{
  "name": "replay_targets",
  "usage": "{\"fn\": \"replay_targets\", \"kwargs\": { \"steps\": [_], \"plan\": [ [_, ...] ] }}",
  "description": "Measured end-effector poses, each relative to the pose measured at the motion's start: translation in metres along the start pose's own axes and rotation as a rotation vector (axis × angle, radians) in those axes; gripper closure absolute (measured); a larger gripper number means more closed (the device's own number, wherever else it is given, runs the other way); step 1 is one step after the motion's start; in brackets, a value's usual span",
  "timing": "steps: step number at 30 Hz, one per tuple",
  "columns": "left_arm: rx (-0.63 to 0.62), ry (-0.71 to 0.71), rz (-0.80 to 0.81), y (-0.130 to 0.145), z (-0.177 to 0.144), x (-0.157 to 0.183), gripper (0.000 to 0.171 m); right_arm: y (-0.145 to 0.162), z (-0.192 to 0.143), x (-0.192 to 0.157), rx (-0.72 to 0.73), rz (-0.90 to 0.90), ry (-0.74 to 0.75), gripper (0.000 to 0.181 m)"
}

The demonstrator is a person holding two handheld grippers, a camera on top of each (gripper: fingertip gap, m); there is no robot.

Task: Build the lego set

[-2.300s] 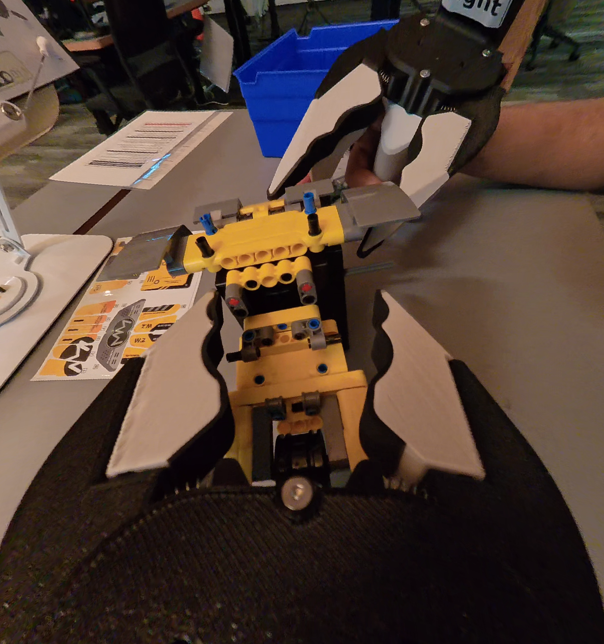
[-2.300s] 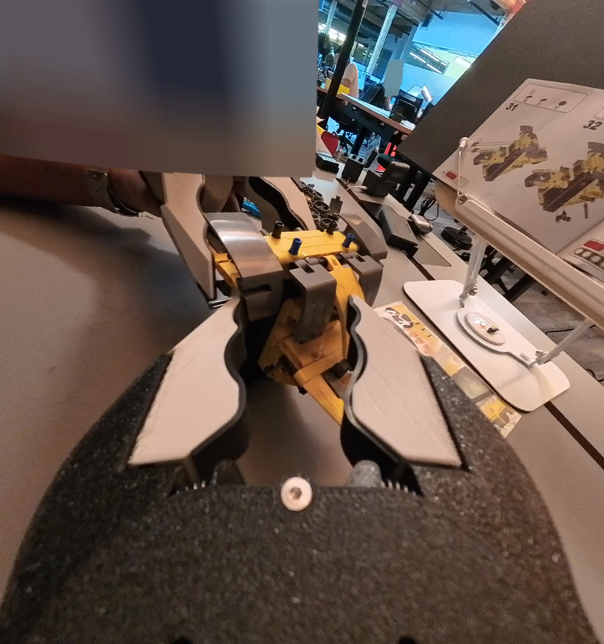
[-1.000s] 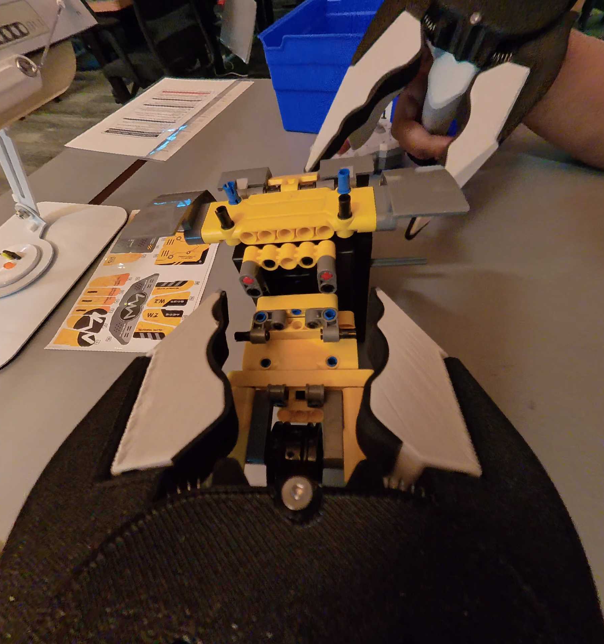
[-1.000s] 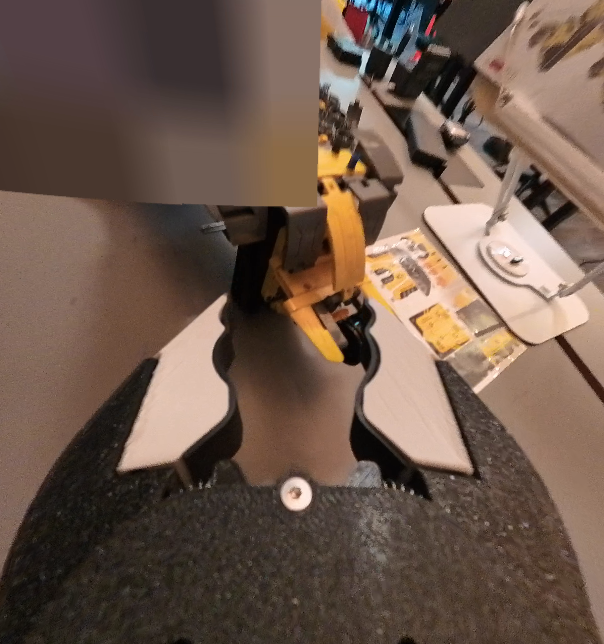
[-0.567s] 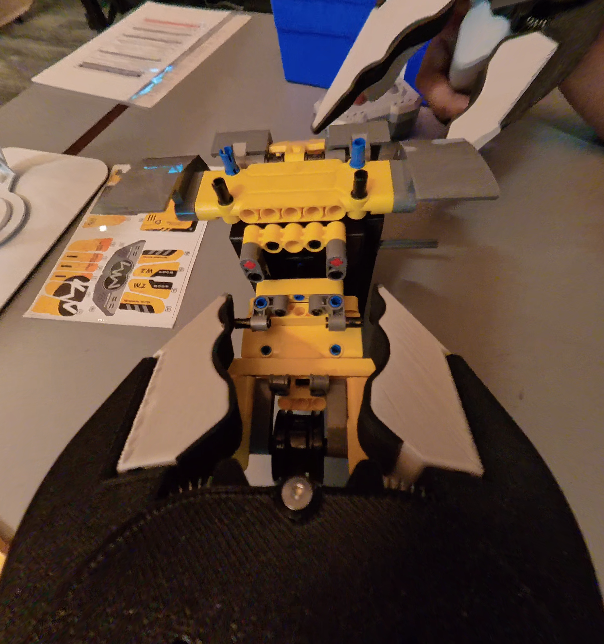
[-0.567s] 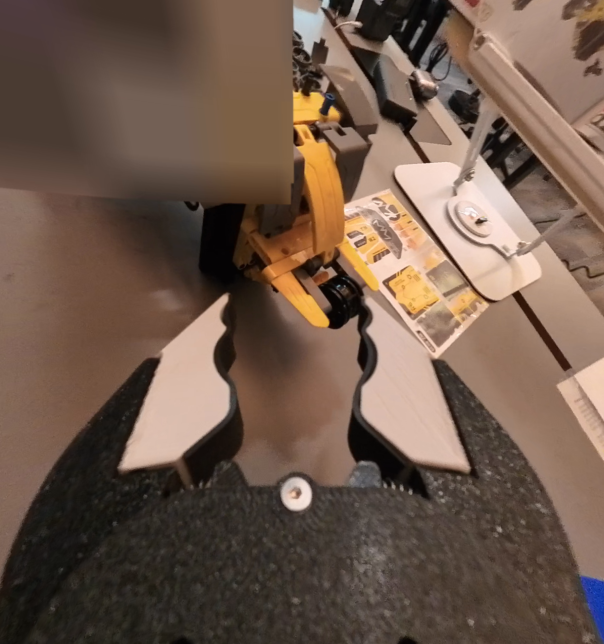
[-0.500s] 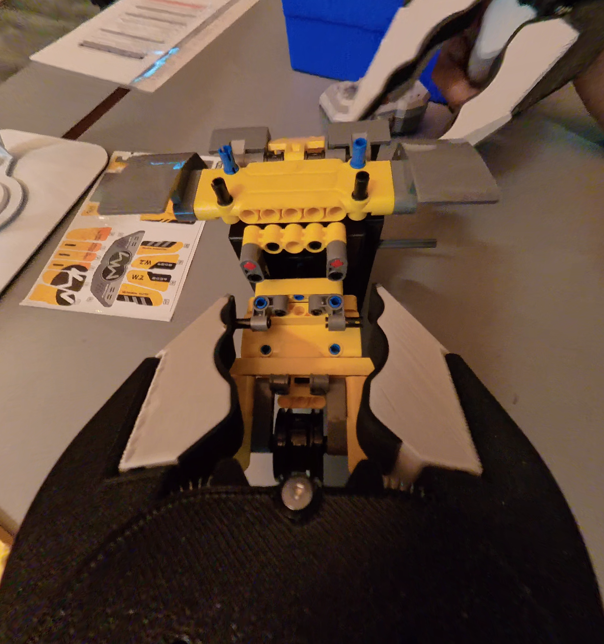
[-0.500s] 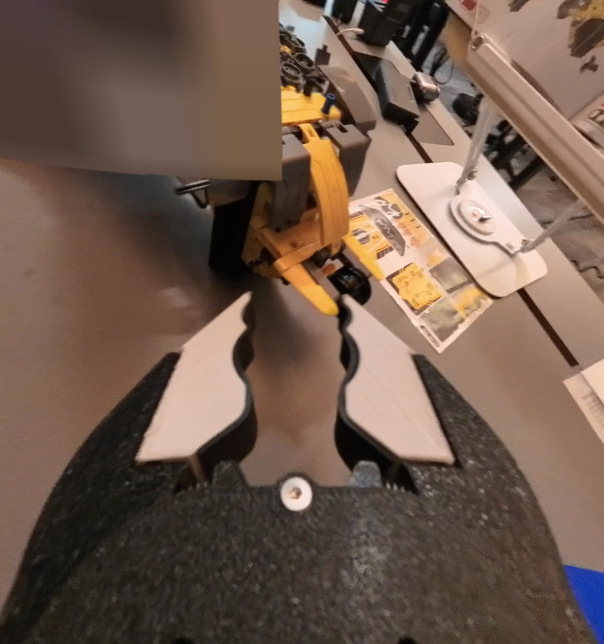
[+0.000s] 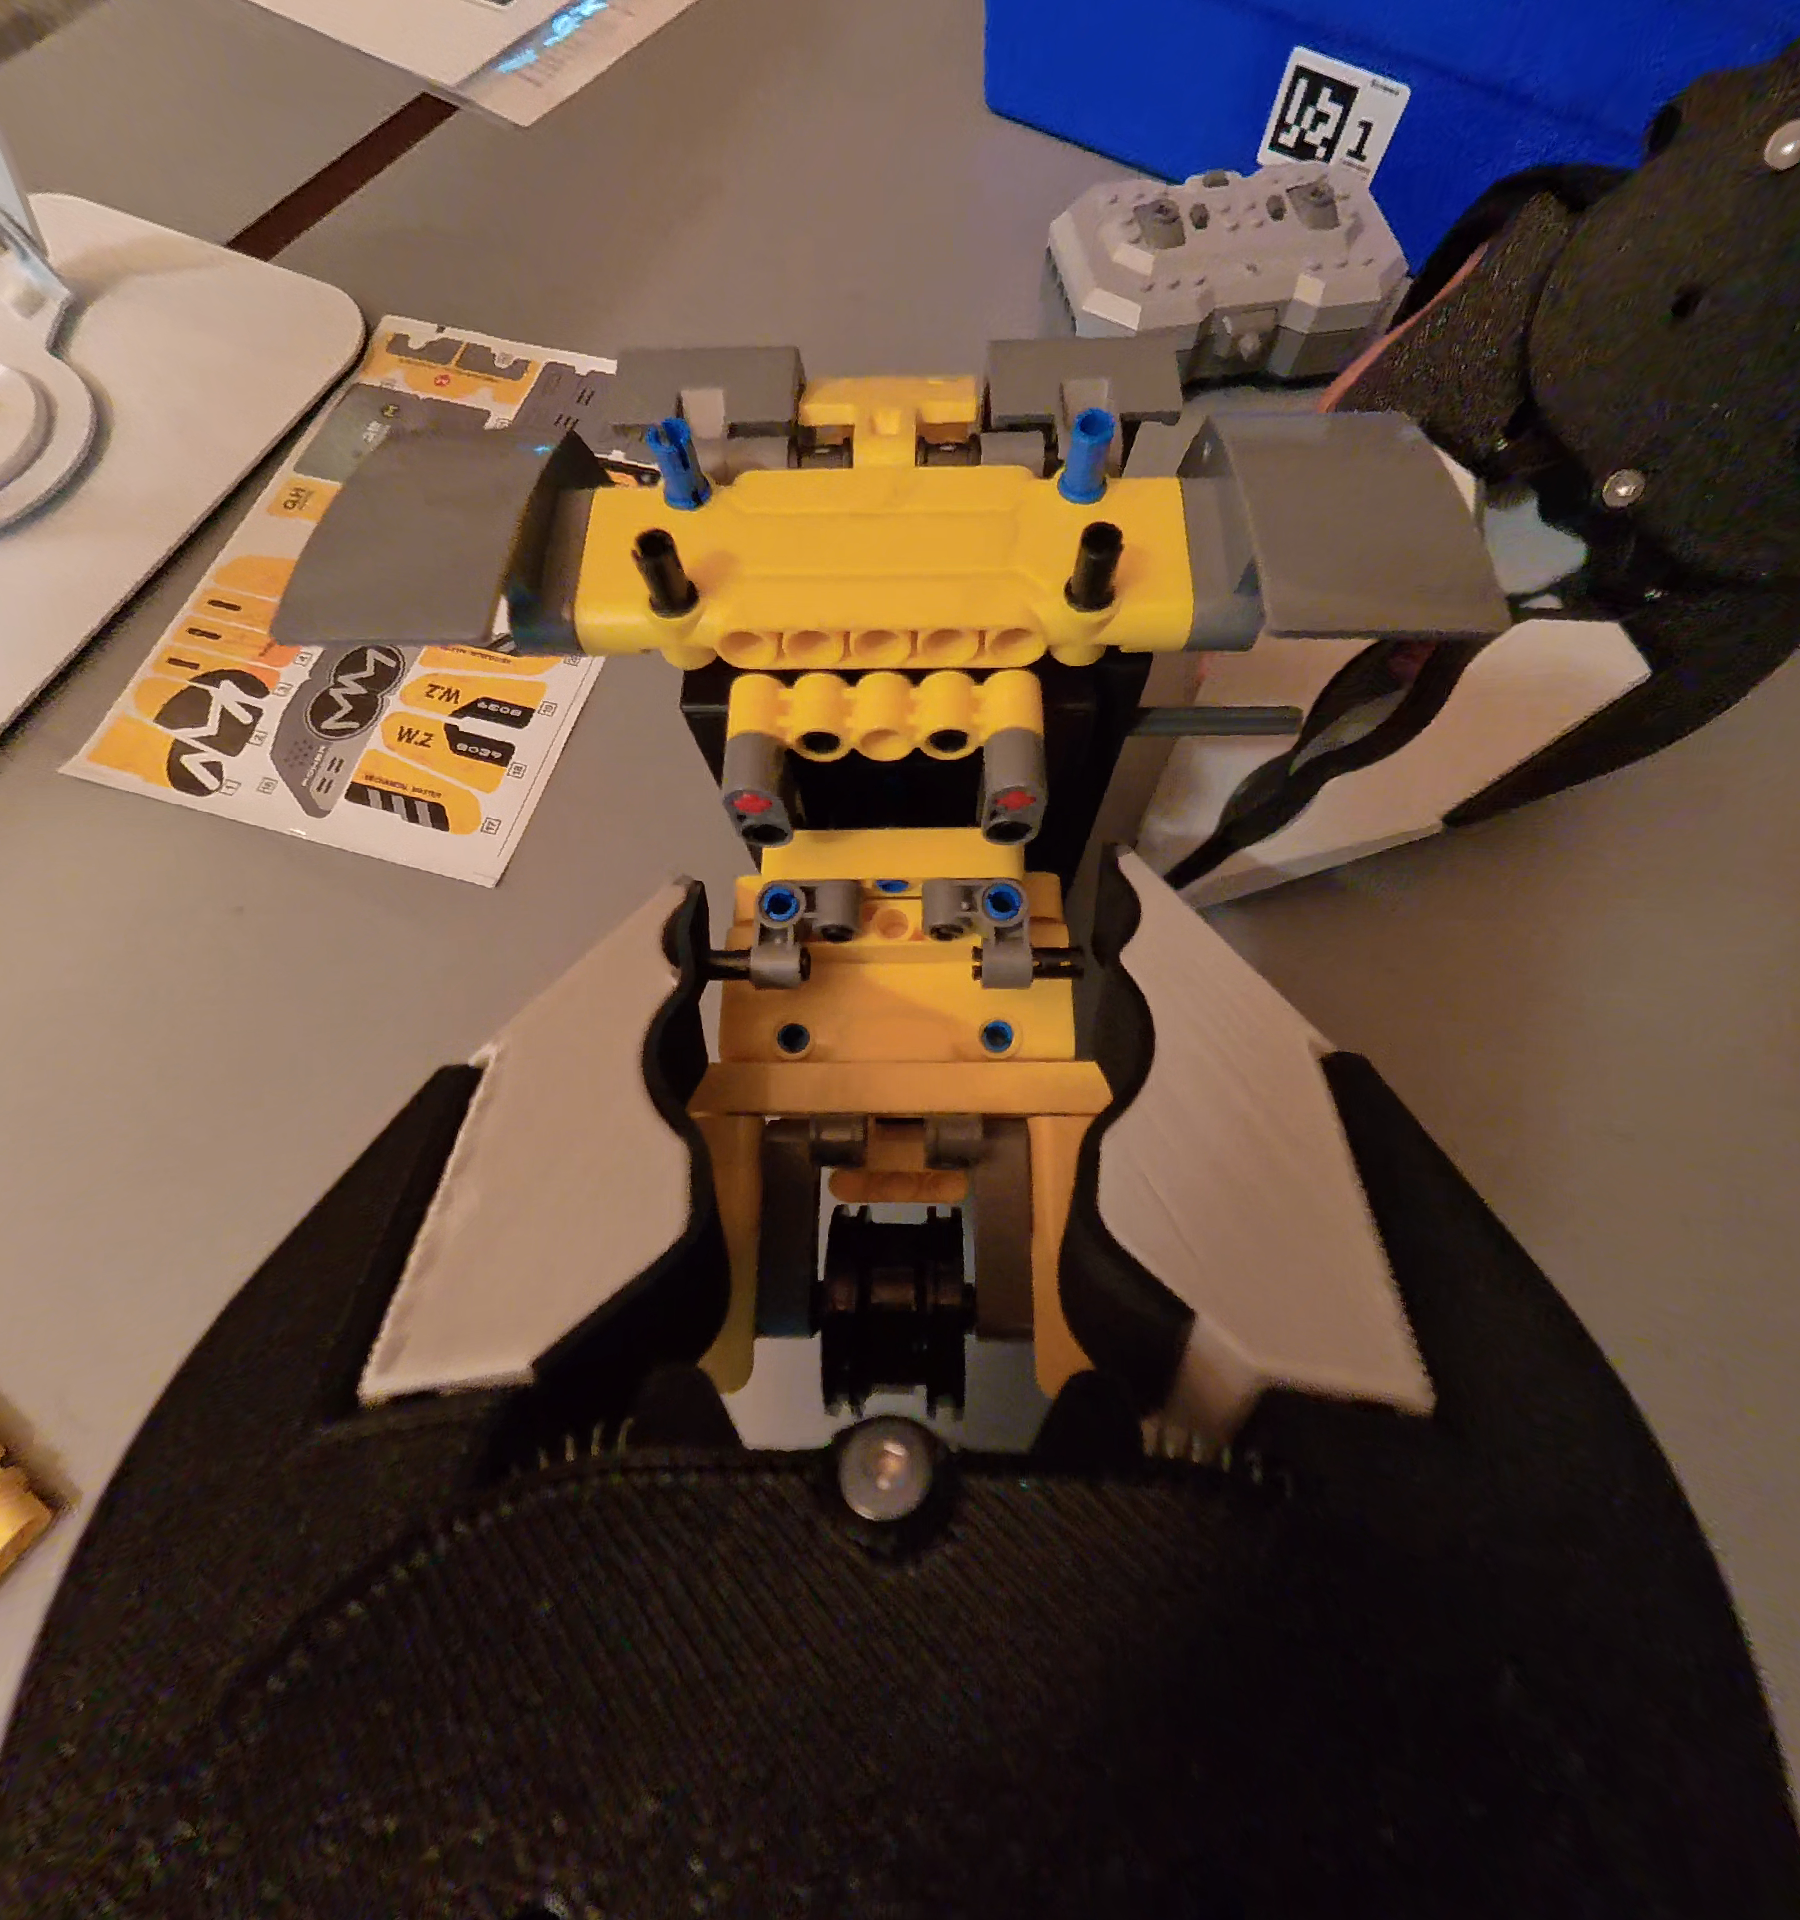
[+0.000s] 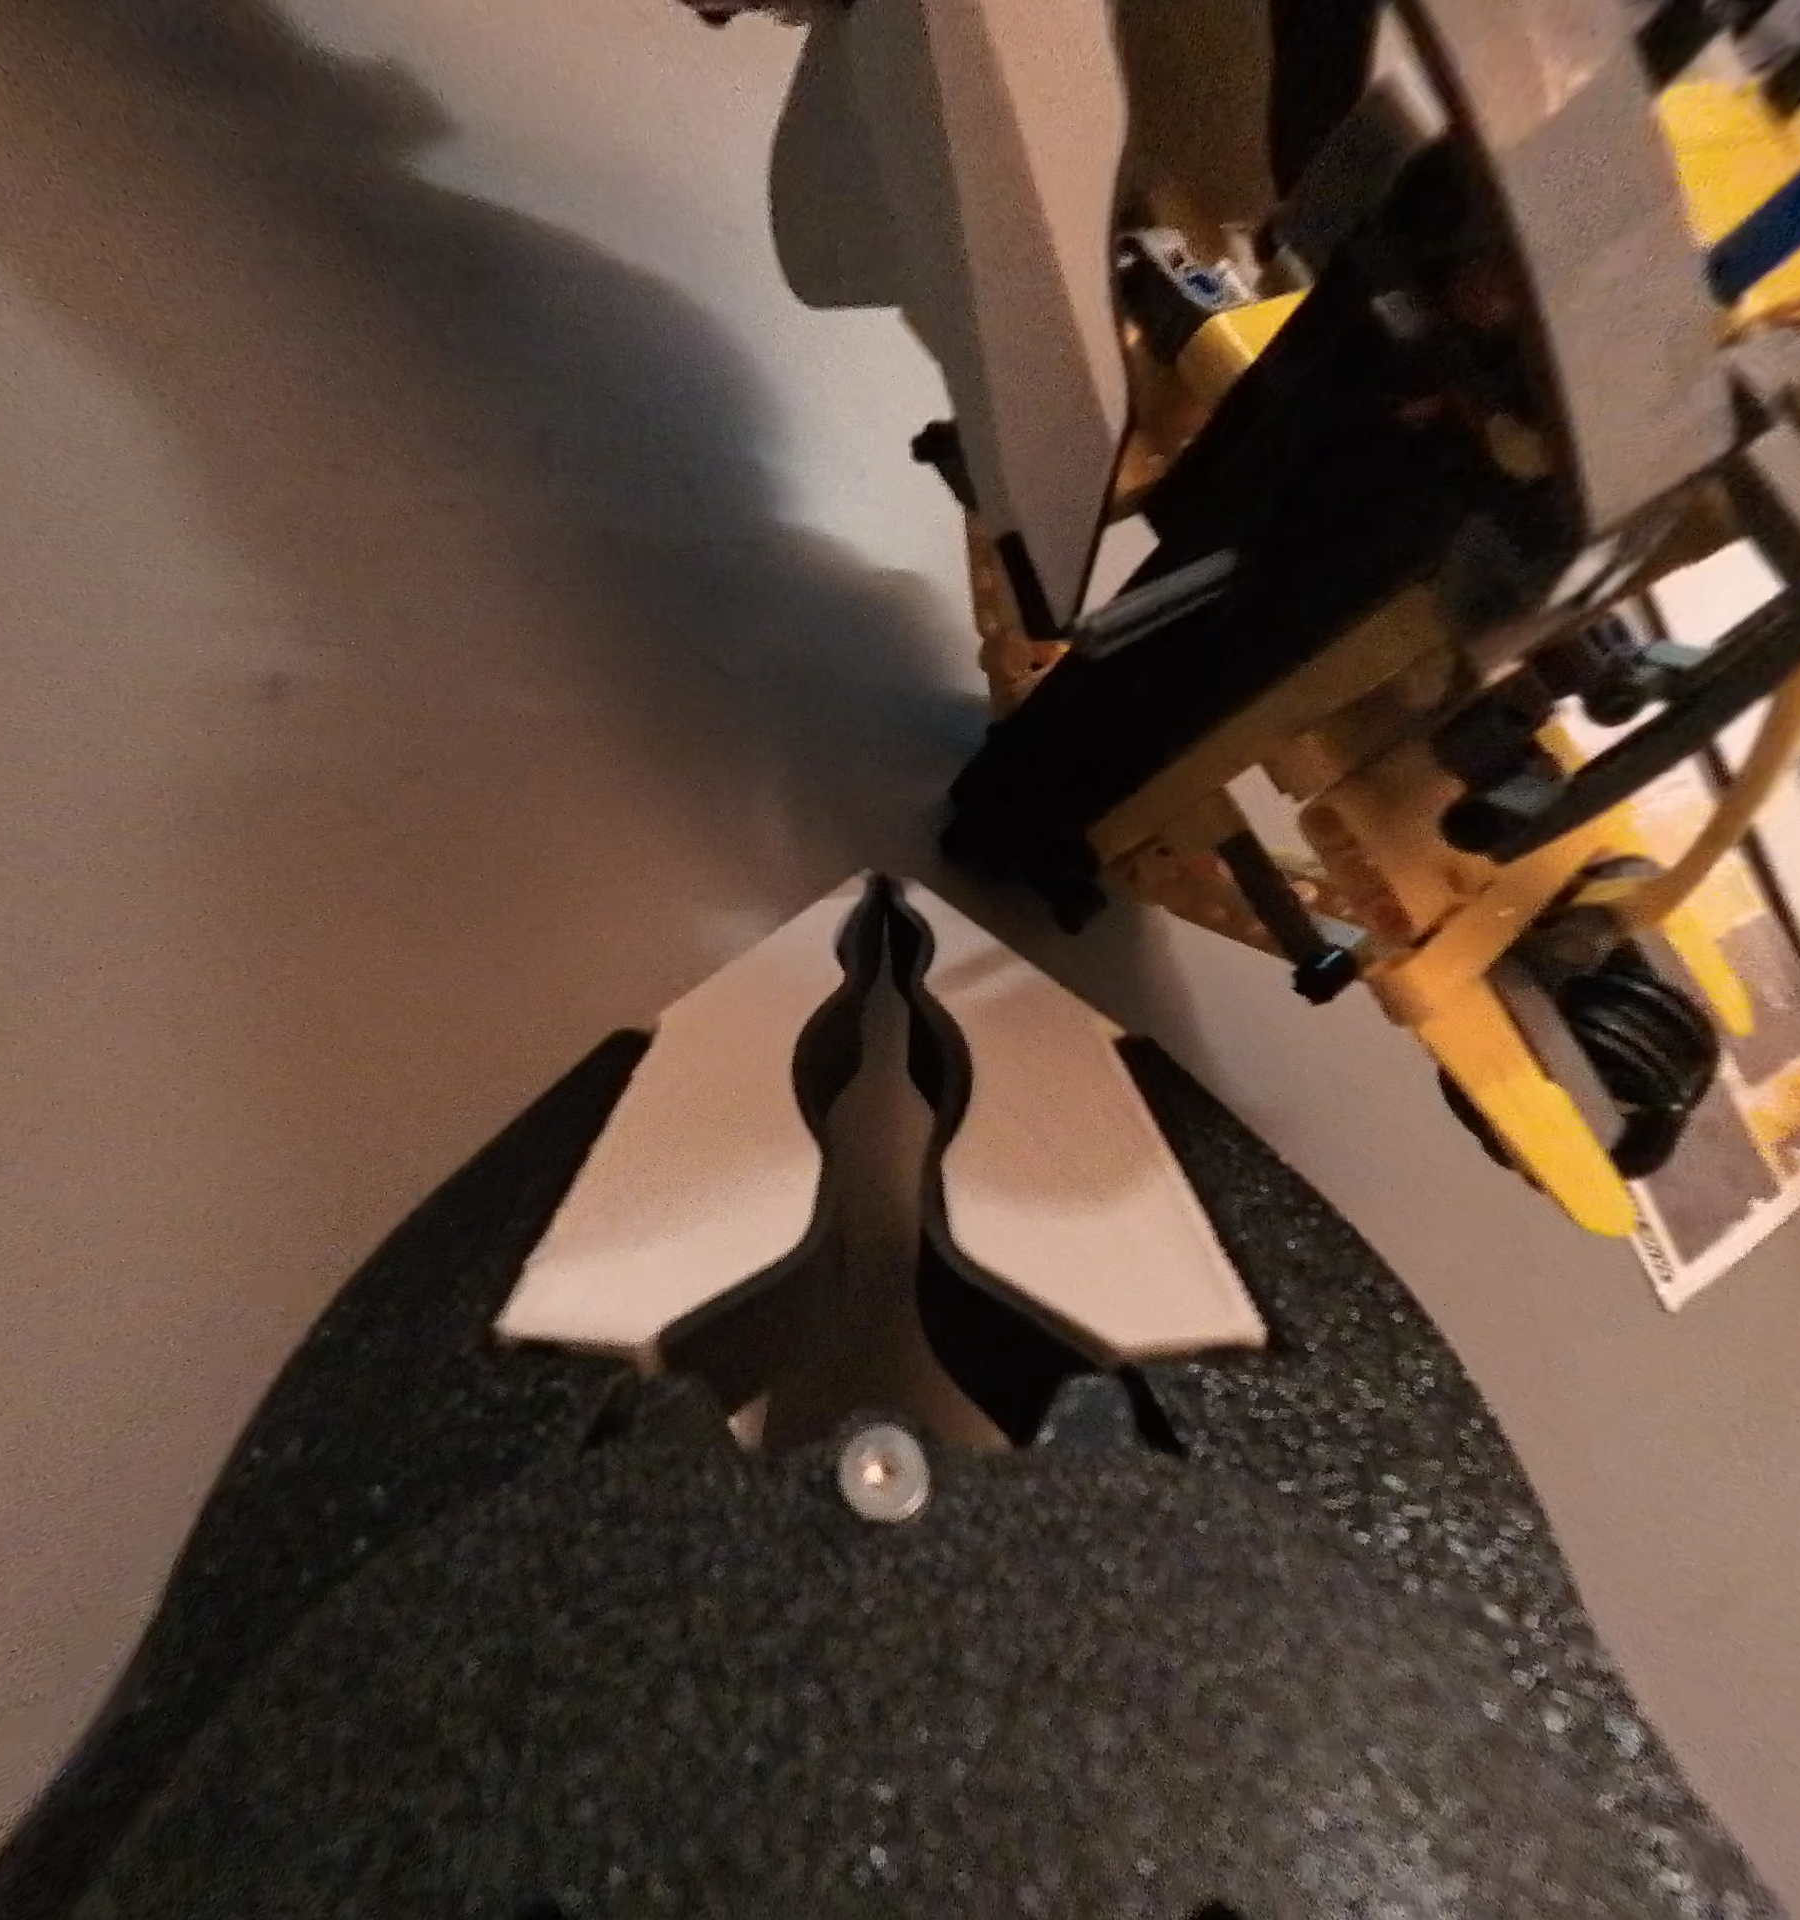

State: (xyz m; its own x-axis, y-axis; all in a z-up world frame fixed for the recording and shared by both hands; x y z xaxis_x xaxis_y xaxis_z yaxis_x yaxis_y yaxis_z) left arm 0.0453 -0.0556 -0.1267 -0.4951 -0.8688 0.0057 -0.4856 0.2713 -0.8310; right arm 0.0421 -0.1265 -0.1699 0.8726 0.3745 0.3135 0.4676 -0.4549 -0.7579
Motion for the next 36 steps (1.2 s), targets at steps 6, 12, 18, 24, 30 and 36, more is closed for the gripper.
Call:
{"fn": "replay_targets", "kwargs": {
  "steps": [6, 12, 18, 24, 30, 36],
  "plan": [
    [0.003, 0.004, 0.0, 0.0, 0.0, 0.0, 0.1, -0.003, -0.002, 0.011, 0.034, 0.022, 0.058, 0.181],
    [0.0, 0.008, 0.006, 0.001, 0.0, 0.0, 0.1, 0.012, -0.008, 0.024, -0.023, 0.081, 0.113, 0.159],
    [-0.01, 0.055, -0.026, 0.004, 0.002, 0.002, 0.097, 0.008, -0.005, 0.028, 0.006, 0.132, 0.098, 0.14],
    [-0.03, 0.076, -0.054, 0.008, 0.006, 0.001, 0.095, 0.002, 0.006, 0.029, -0.007, 0.094, 0.106, 0.139],
    [-0.042, 0.119, -0.089, 0.012, 0.008, 0.001, 0.093, 0.0, 0.006, 0.035, 0.012, 0.129, 0.116, 0.147],
    [-0.057, 0.15, -0.084, 0.015, 0.01, 0.006, 0.089, 0.001, 0.007, 0.034, -0.007, 0.083, 0.152, 0.147]
  ]
}}
Point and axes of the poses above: each gripper's, where its closed fingertips meet, z out along the fingers, y out of its underside, x = y × z across the jaws, the point moved 2 cm from there along -z, back along the fingers, and after that the axes turned 4 degrees about x, right-handed, at the moved point
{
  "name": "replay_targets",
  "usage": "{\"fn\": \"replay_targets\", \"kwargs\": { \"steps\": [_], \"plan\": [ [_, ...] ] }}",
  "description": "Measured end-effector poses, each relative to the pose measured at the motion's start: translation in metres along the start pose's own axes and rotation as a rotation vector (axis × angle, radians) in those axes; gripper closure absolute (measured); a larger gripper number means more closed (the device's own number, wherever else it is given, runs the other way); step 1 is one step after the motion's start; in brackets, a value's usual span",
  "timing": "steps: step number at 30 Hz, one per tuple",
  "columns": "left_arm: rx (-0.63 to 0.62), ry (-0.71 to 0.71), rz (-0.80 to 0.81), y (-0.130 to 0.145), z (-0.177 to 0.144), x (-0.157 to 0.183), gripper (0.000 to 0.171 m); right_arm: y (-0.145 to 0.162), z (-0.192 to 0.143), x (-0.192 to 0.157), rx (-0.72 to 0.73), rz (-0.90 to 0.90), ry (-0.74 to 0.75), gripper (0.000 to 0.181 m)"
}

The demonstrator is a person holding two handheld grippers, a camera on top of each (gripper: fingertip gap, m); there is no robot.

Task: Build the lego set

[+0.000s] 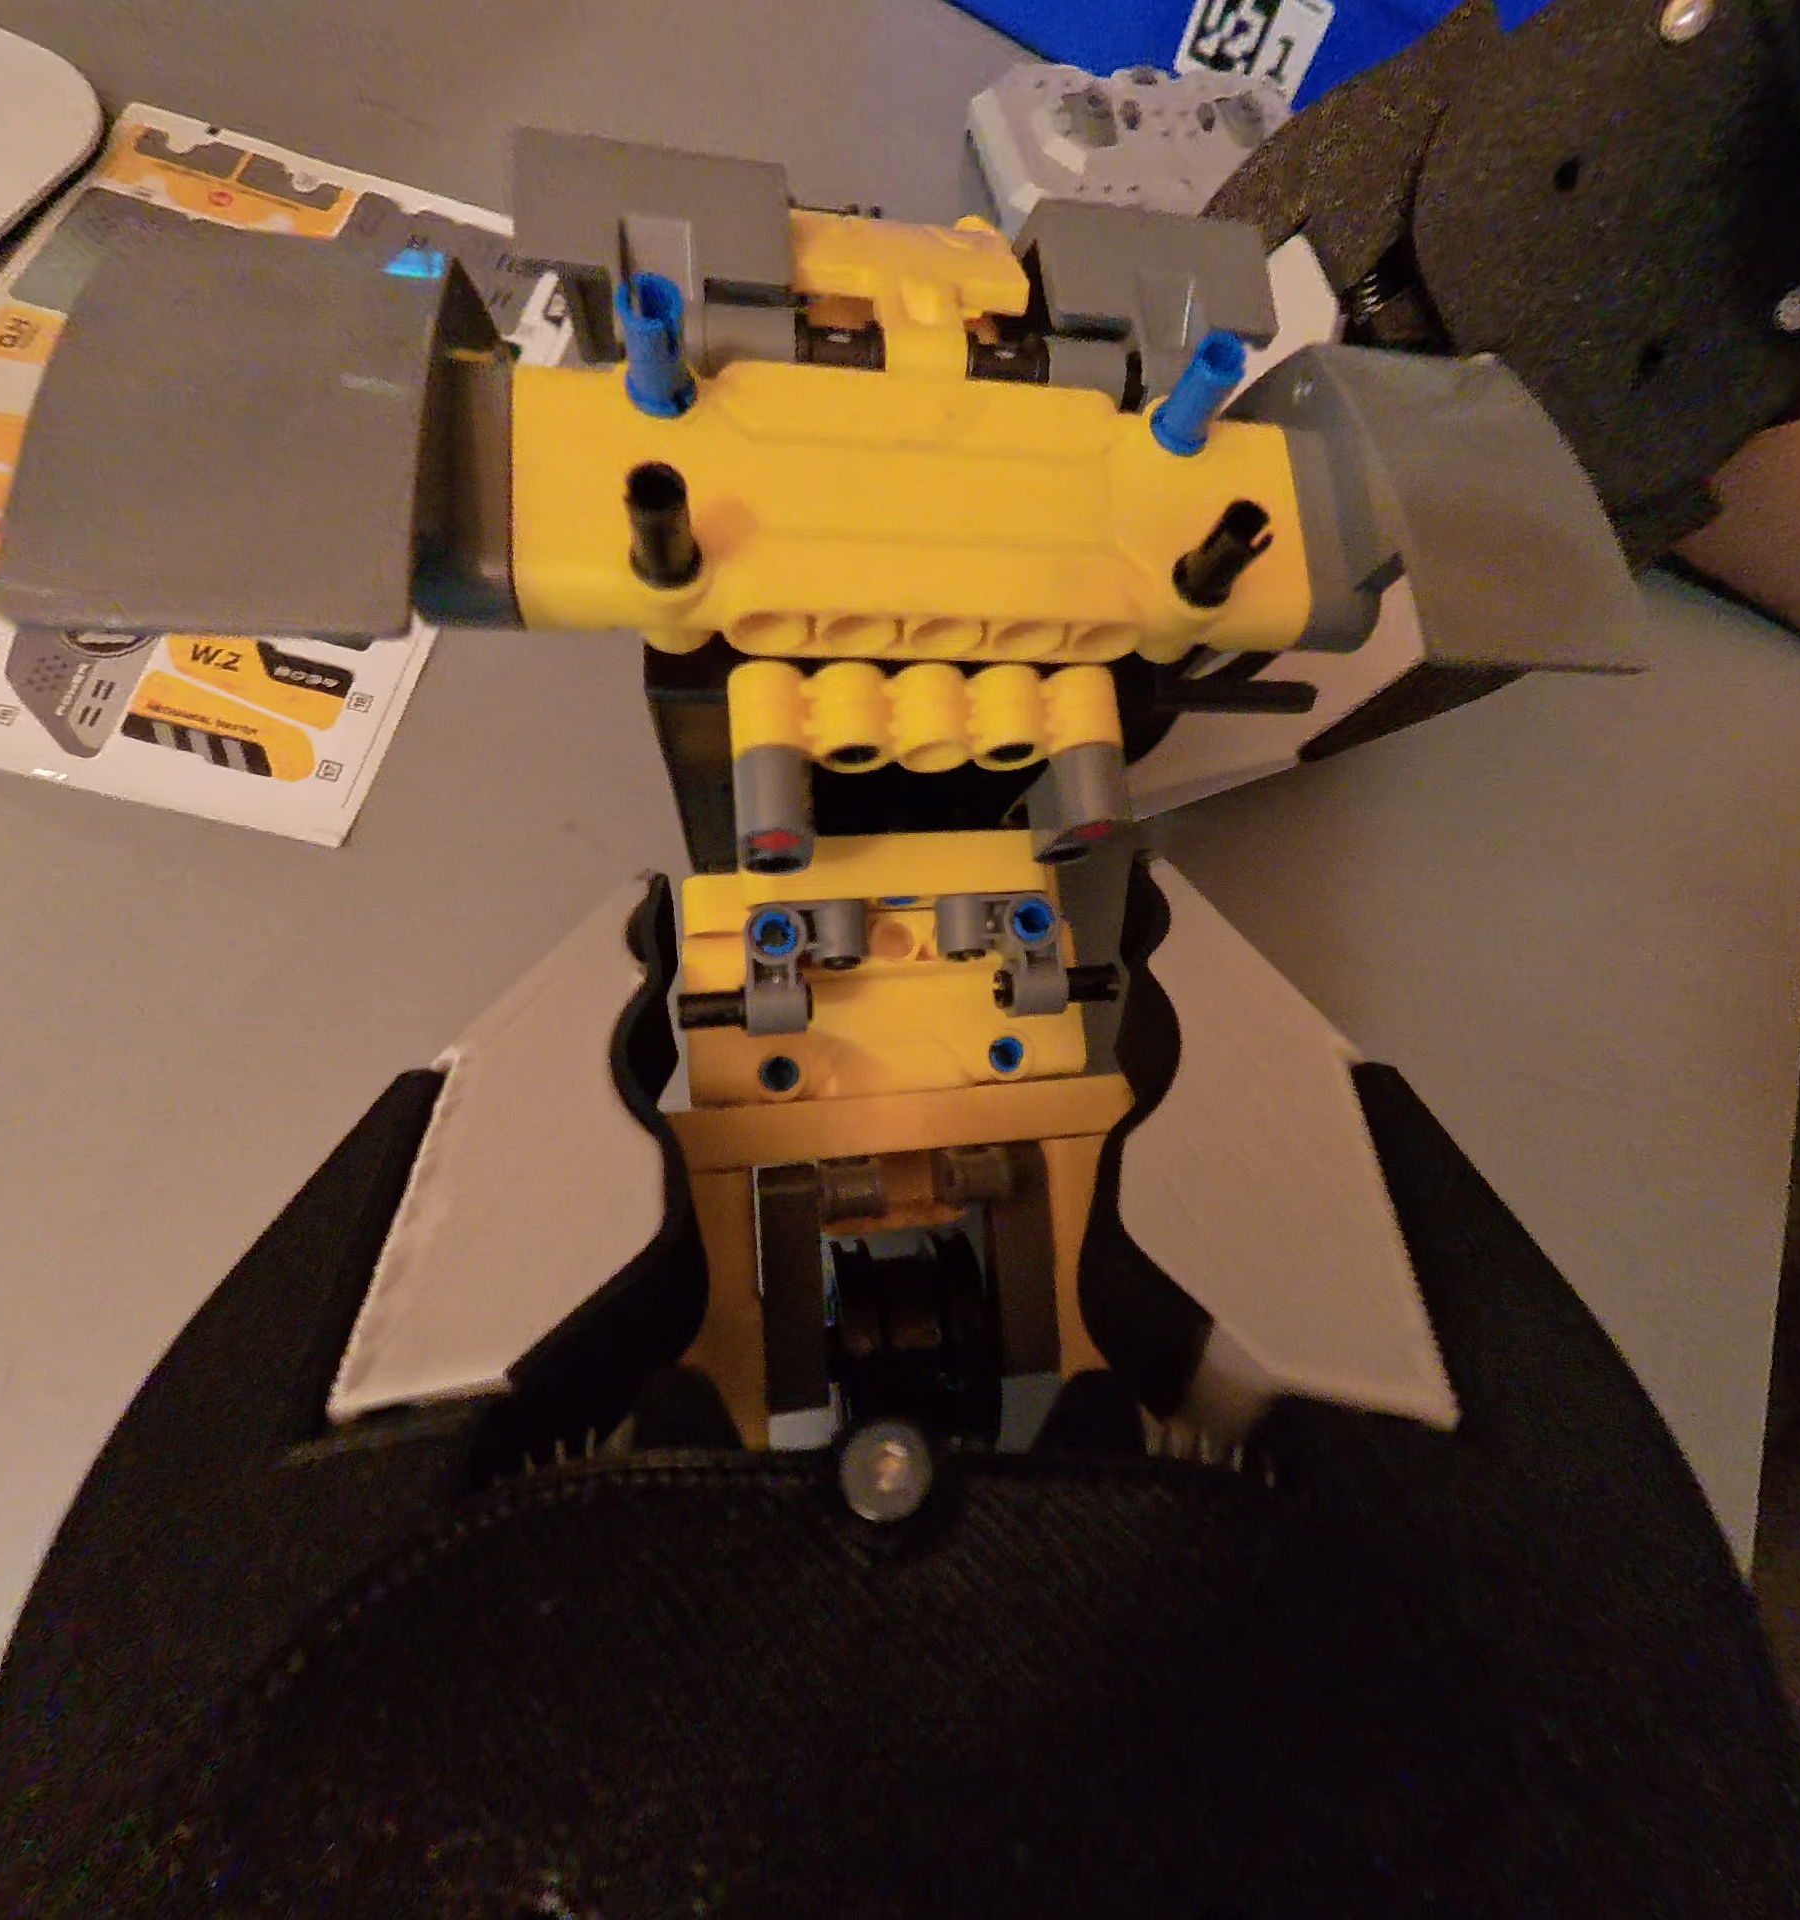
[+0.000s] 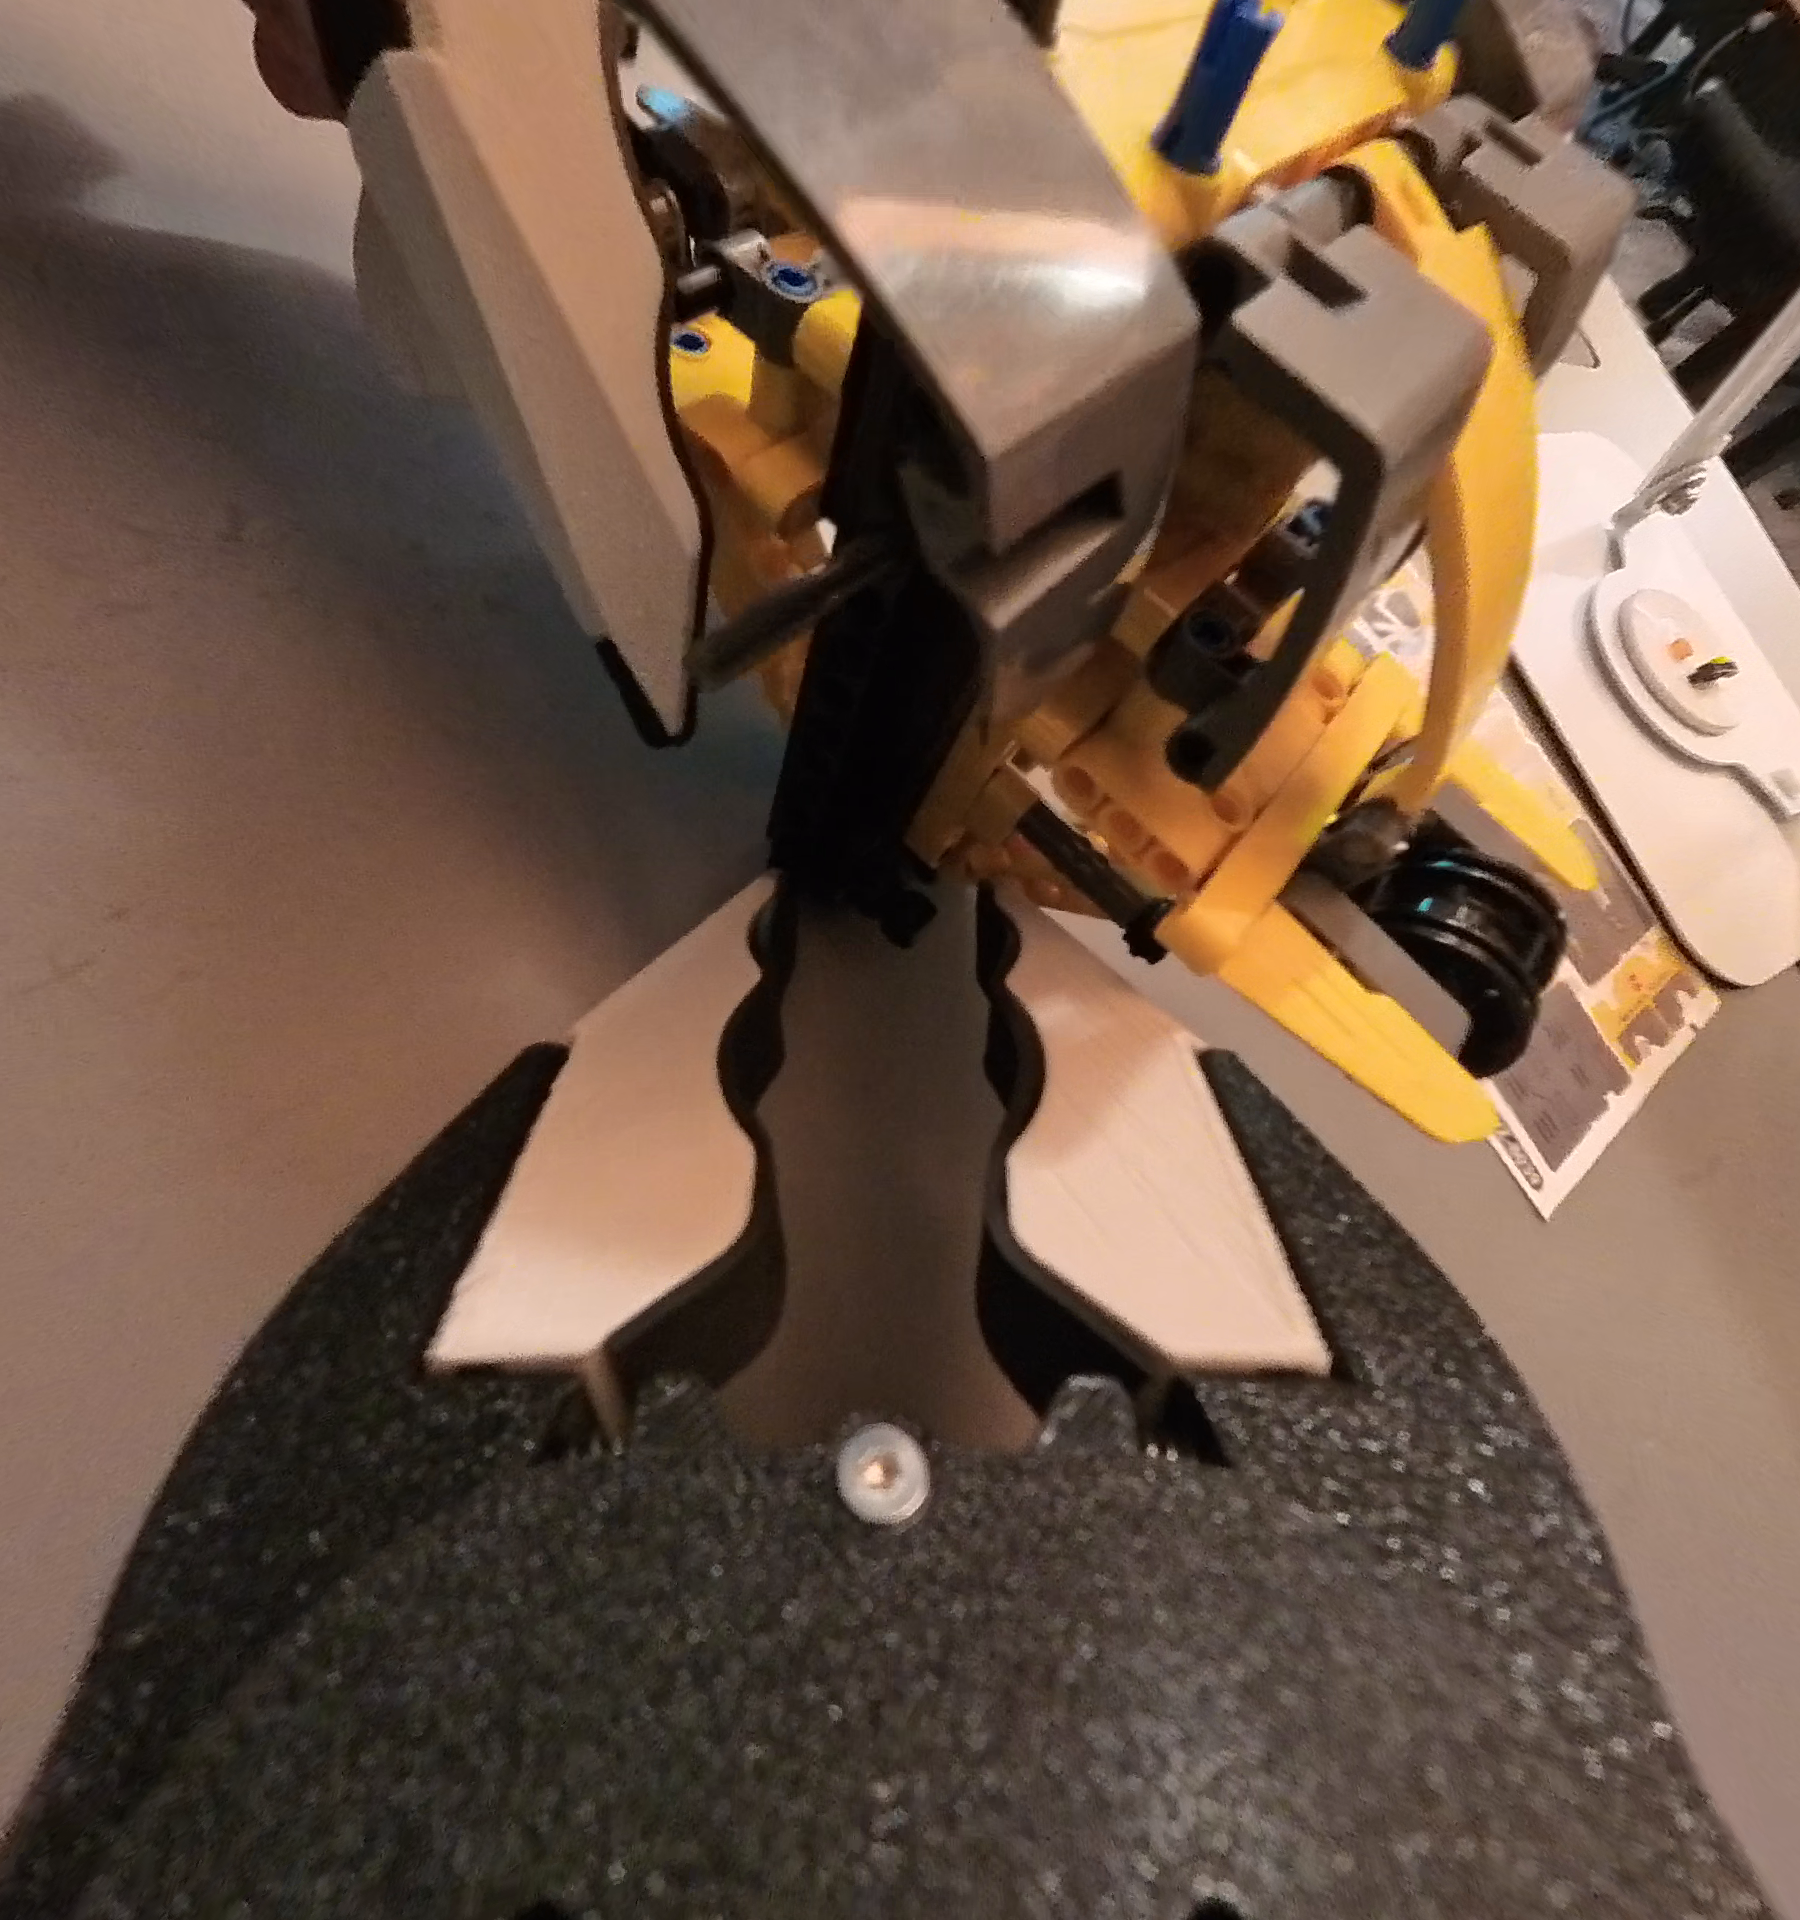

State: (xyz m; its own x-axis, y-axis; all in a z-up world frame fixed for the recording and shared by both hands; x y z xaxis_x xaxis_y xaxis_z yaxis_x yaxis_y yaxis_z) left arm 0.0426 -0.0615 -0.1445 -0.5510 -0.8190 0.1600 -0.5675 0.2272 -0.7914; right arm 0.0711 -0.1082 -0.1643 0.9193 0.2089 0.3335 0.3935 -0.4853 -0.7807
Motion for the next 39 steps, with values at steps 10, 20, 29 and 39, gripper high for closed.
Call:
{"fn": "replay_targets", "kwargs": {
  "steps": [10, 20, 29, 39],
  "plan": [
    [-0.07, 0.044, 0.049, 0.016, 0.012, 0.0, 0.081, -0.003, 0.004, -0.002, -0.001, -0.008, -0.019, 0.156],
    [-0.086, 0.045, 0.132, 0.017, 0.014, 0.004, 0.081, -0.002, 0.006, -0.005, -0.01, 0.077, -0.117, 0.158],
    [-0.082, 0.054, 0.116, 0.019, 0.015, 0.002, 0.081, -0.002, 0.007, -0.003, -0.009, 0.074, -0.093, 0.158],
    [-0.111, 0.082, 0.059, 0.019, 0.012, 0.006, 0.078, -0.002, 0.007, -0.008, -0.014, 0.159, -0.185, 0.158]
  ]
}}
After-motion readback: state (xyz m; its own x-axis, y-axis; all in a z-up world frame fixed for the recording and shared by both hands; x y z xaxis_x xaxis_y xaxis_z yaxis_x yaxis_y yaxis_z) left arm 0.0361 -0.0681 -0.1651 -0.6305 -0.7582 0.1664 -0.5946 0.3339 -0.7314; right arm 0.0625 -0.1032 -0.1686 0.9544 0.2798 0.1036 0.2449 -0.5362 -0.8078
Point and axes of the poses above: each gripper's, where its closed fingertips meet, z out along the fingers, y out of its underside, x = y × z across the jaws, the point moved 2 cm from there along -z, back along the fingers, and after that the axes turned 4 degrees about x, right-handed, at the moved point
